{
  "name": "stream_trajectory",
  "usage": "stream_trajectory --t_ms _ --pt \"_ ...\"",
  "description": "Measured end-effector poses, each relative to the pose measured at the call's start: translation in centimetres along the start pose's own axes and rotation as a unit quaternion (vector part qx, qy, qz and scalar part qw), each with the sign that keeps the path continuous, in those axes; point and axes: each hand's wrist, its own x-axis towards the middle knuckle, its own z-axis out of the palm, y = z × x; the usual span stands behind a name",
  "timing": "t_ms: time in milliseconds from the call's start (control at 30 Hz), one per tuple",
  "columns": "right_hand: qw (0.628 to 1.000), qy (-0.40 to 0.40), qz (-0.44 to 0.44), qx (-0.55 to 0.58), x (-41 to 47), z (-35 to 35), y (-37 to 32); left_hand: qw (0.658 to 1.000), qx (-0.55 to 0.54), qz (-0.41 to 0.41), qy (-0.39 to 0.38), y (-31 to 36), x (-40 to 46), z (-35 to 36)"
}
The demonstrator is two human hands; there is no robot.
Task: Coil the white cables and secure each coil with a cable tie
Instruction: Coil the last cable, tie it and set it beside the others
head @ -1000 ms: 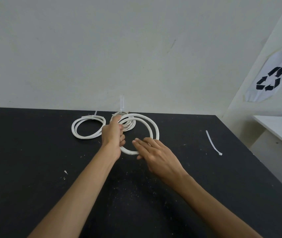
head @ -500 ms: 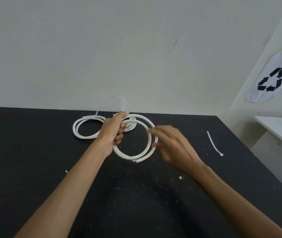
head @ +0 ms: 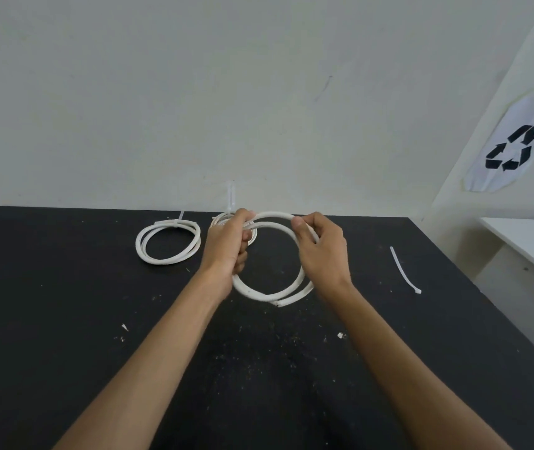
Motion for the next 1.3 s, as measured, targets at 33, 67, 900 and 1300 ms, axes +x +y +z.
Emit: stream_trajectory --t_ms 33,67,900,1300 --pt "1.000 0.014 0.005 0.010 -0.1 0.4 -0.3 1.000 -0.012 0.000 0.016 -0.2 0.0 0.3" --pt "1.000 0.027 0.002 0.013 -0.3 0.6 -0.5 0.999 -0.021 0.003 0.029 -0.4 0.0 0.5" --pt "0.978 0.151 -0.027 0.140 -2.6 3.4 -1.4 0.956 -0.294 0.002 0.010 -0.9 -1.9 1.6" --pt "0.976 -0.096 -0.188 -0.054 -0.4 -1.0 -0.5 0.975 0.020 -0.022 -0.219 0.9 -0.6 -2.3"
